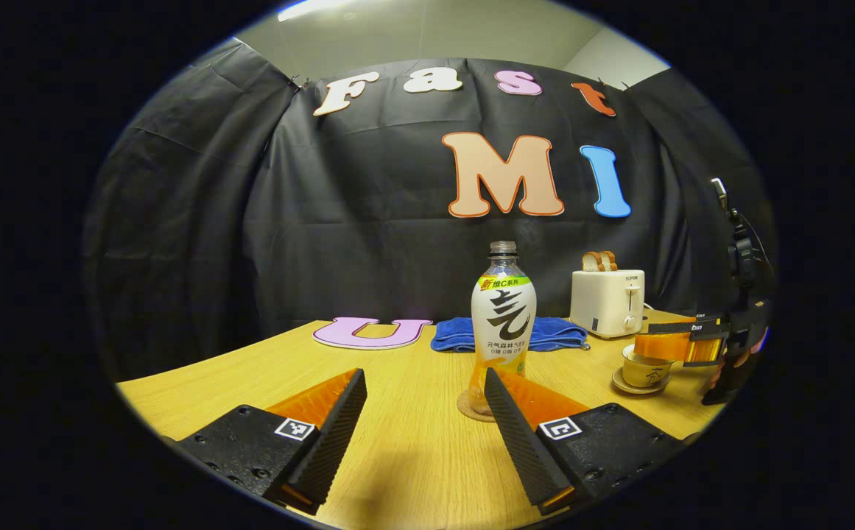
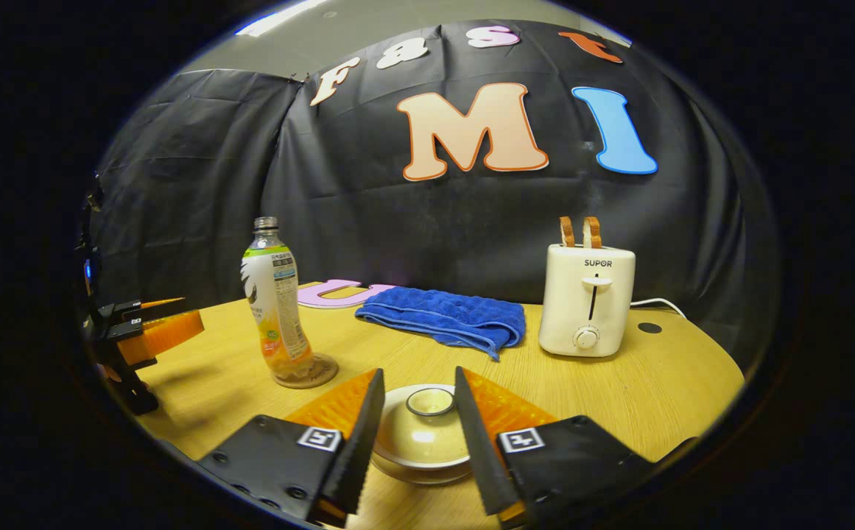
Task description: Open the teacup lid with one hand, grasp the water bottle and pour water into the teacup with the other hand; after pouring, place the water bottle on the coaster and then close the teacup lid.
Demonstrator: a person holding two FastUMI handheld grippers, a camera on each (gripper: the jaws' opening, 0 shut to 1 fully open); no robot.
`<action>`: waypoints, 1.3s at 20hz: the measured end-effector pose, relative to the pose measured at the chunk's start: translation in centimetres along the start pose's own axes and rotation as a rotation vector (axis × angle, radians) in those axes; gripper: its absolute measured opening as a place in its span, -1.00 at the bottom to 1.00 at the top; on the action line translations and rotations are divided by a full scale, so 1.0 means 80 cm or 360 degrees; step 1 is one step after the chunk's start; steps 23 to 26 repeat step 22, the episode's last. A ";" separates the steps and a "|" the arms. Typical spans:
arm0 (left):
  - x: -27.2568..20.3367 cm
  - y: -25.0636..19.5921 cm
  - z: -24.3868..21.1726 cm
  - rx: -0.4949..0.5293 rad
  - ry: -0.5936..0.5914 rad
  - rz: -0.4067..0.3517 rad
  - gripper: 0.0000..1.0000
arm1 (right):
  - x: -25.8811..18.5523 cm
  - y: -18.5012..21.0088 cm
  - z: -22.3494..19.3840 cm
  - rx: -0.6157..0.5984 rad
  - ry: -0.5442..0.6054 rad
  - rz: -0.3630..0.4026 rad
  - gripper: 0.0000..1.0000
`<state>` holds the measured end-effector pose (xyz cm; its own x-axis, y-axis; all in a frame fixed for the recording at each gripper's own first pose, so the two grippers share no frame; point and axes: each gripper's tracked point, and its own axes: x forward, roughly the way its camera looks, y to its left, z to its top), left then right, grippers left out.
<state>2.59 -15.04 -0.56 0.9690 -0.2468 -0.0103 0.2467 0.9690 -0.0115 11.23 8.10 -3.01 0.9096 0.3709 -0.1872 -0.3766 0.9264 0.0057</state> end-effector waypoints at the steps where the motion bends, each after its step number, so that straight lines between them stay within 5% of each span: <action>1: 0.000 0.000 0.000 0.0000 0.0000 0.0000 0.88 | -0.002 -0.001 0.001 -0.0005 -0.0005 -0.0006 0.59; 3: 0.000 0.000 0.001 0.0000 0.0000 0.0000 0.88 | -0.009 0.002 0.001 0.0011 -0.0017 -0.0005 0.76; 4: 0.001 0.000 0.001 0.0001 -0.0001 0.0000 0.88 | -0.013 0.000 0.001 0.0020 -0.0027 -0.0012 0.60; 5: 0.000 0.000 0.000 0.0001 -0.0001 0.0000 0.88 | -0.020 -0.002 0.002 0.0023 -0.0040 -0.0018 0.75; 14: -0.002 0.001 0.001 0.0006 0.0009 0.0001 0.88 | -0.091 -0.020 0.020 0.0026 -0.0276 -0.0136 0.84; 22: -0.003 0.001 0.001 0.0006 0.0012 0.0001 0.88 | -0.136 -0.091 0.017 0.0042 -0.0295 -0.0540 0.76; 26: -0.003 0.001 0.001 0.0006 0.0012 0.0001 0.88 | -0.136 -0.091 0.017 0.0042 -0.0295 -0.0540 0.76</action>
